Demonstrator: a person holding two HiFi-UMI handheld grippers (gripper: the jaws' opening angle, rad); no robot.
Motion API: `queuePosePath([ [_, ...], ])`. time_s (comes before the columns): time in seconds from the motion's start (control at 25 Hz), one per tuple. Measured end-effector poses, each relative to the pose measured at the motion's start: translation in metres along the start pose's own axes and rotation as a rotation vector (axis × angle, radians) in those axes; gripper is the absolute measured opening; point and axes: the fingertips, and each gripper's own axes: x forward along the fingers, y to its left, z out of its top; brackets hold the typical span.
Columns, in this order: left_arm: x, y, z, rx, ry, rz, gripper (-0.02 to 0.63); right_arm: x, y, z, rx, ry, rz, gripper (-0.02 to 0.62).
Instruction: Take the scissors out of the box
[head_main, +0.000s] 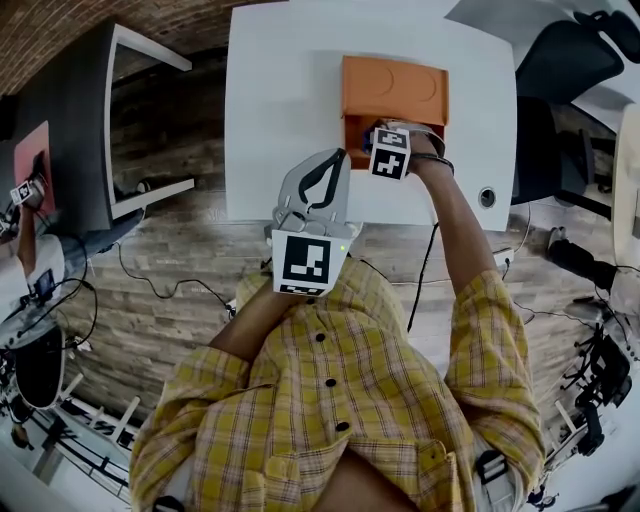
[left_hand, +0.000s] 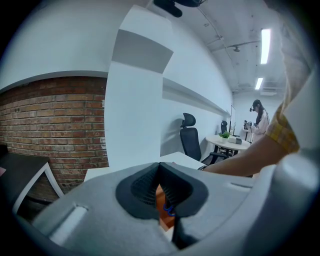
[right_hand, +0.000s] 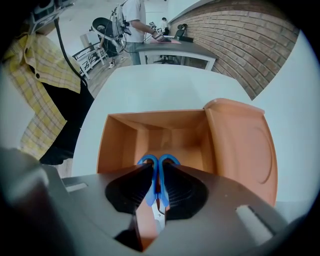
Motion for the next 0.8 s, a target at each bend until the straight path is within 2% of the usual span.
queuePosePath([
  [0.44, -0.004, -0.008, -0.003, 0.006, -0.006, -0.010, 0.002, -0.019, 0.000, 0.009, 0.040, -0.050, -0.066, 0.086],
  [0.6, -0.007, -0.013, -0.002, 0.015, -0.012, -0.013, 0.002, -0.032, -0.005, 0.012, 0.085, -0.103, -0.115, 0.086],
  [0.8, -0.015, -0.017, 0.002, 0.003, -0.024, -0.015, 0.002, -0.043, -0.001, 0.010, 0.116, -0.119, -0.138, 0.086],
])
